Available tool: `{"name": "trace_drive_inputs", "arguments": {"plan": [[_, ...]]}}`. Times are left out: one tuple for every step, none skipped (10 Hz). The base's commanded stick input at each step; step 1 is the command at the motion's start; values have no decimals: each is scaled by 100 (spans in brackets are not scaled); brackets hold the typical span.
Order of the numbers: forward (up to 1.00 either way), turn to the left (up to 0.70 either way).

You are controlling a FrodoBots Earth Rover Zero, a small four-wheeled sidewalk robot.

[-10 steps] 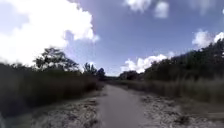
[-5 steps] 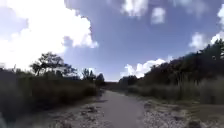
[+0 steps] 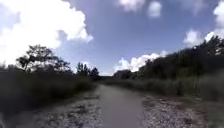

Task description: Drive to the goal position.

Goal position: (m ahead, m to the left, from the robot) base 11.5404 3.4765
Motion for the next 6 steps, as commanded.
{"name": "trace_drive_inputs", "arguments": {"plan": [[70, 0], [70, 0], [70, 0], [70, 0], [70, 0], [70, 0]]}}
